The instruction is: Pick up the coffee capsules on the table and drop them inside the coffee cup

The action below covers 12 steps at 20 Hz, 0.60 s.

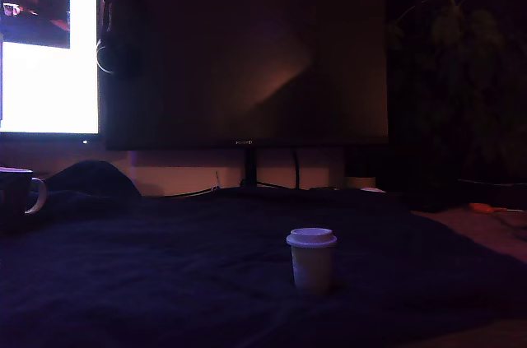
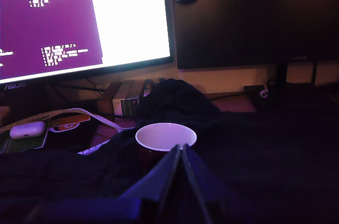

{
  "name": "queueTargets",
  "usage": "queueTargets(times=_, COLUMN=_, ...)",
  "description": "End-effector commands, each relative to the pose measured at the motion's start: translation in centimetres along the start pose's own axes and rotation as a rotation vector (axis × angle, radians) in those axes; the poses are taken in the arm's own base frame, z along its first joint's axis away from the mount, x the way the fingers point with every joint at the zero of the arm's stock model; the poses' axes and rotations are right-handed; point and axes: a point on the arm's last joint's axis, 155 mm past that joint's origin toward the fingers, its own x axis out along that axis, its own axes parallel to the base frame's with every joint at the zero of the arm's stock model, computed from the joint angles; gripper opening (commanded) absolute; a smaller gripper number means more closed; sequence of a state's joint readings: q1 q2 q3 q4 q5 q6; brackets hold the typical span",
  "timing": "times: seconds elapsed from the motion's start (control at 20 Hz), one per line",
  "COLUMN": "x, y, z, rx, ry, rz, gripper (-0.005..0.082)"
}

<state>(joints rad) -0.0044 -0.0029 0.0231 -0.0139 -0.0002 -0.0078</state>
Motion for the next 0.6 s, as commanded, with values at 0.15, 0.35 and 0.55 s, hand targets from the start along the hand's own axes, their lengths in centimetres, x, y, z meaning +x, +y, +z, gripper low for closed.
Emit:
queueTargets(times=0.15, x=-0.3, y=-3.0, z=-1.8, rx=-0.190, ry=0.081, rz=-0.161, gripper=-0.0024)
queueTargets(times=0.35, x=-0.4, y=-3.2, z=-1.8, rx=-0.217, ry=0.084, rz=-0.170, gripper=-0.0024)
queueTargets(times=0.55, x=-0.6, y=-4.5, z=-1.1, rx=-0.240, ry=0.066, rz=-0.241, gripper=-0.0024)
